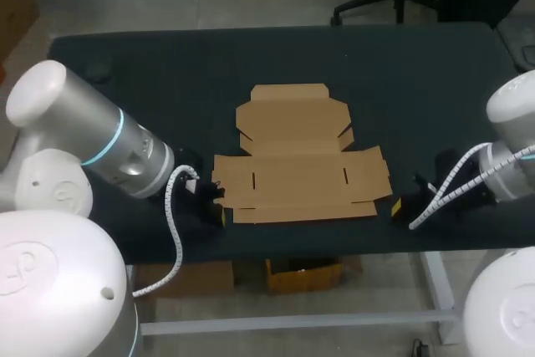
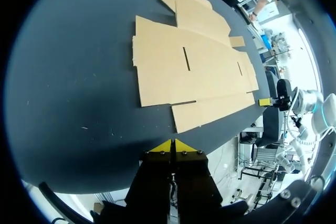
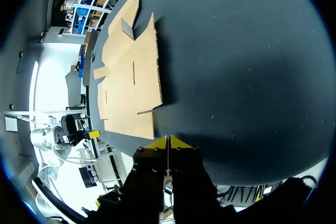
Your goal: Assemble the packaging by folding the flat box into shape, placing the metal phone stand inside, and closing the box properly
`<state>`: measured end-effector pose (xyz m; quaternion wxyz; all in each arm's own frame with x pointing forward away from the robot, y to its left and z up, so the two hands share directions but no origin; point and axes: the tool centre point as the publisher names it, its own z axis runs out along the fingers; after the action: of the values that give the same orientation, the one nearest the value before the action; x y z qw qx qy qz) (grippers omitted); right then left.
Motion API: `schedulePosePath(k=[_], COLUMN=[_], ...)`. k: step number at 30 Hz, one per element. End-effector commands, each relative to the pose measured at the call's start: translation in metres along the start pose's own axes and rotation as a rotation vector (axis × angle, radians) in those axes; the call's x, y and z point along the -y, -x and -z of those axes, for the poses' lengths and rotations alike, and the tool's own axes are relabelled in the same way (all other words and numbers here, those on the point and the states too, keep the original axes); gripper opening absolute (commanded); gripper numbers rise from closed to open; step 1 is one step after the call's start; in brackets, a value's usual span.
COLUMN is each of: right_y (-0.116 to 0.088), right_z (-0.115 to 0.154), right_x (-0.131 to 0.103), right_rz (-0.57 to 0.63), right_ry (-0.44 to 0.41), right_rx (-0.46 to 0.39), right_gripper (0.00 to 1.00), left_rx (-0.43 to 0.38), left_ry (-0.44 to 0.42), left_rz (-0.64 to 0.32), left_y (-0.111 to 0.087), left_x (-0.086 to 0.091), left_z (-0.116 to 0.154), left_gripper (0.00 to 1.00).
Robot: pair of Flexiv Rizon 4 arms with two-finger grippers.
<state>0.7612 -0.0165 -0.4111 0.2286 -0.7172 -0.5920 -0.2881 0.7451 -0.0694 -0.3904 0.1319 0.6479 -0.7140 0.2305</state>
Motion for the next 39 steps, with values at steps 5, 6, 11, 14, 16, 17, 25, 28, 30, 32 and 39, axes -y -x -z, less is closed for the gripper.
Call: schedulePosePath(k=[5, 6, 11, 14, 16, 17, 25, 28, 30, 32, 39], right_y=[0.003, 0.003, 0.003, 0.003, 0.003, 0.003, 0.0, -0.001, -0.002, -0.003, -0.003], right_z=[-0.001, -0.001, -0.003, -0.006, -0.008, -0.009, -0.015, -0.016, -0.017, -0.017, -0.023], right_x=[0.0, 0.0, 0.0, -0.001, -0.002, -0.002, -0.006, -0.008, -0.01, -0.011, -0.014], right_rz=[-0.002, -0.002, -0.002, -0.004, -0.005, -0.005, 0.001, 0.005, 0.009, 0.011, 0.012], right_ry=[0.0, 0.0, -0.002, -0.008, -0.013, -0.015, -0.027, -0.03, -0.032, -0.033, -0.042], right_rx=[-0.014, -0.014, -0.014, -0.013, -0.015, -0.016, -0.021, -0.023, -0.023, -0.024, -0.032], right_gripper=[0.0, 0.0, 0.0, 0.0, 0.0, 0.0, 0.0, 0.0, 0.0, 0.0, 0.0], left_rx=[-0.009, -0.011, -0.017, -0.022, -0.024, -0.025, -0.032, -0.035, -0.037, -0.038, -0.039], left_ry=[0.014, 0.016, 0.021, 0.023, 0.025, 0.025, 0.031, 0.036, 0.038, 0.042, 0.044], left_rz=[0.015, 0.016, 0.024, 0.029, 0.031, 0.032, 0.037, 0.042, 0.042, 0.043, 0.045], left_y=[0.003, 0.004, 0.006, 0.007, 0.007, 0.007, 0.008, 0.008, 0.008, 0.007, 0.007], left_x=[0.005, 0.005, 0.006, 0.007, 0.008, 0.008, 0.009, 0.01, 0.011, 0.011, 0.012], left_z=[-0.011, -0.011, -0.014, -0.015, -0.015, -0.015, -0.017, -0.018, -0.019, -0.02, -0.024], left_gripper=[0.0, 0.0, 0.0, 0.0, 0.0, 0.0, 0.0, 0.0, 0.0, 0.0, 0.0])
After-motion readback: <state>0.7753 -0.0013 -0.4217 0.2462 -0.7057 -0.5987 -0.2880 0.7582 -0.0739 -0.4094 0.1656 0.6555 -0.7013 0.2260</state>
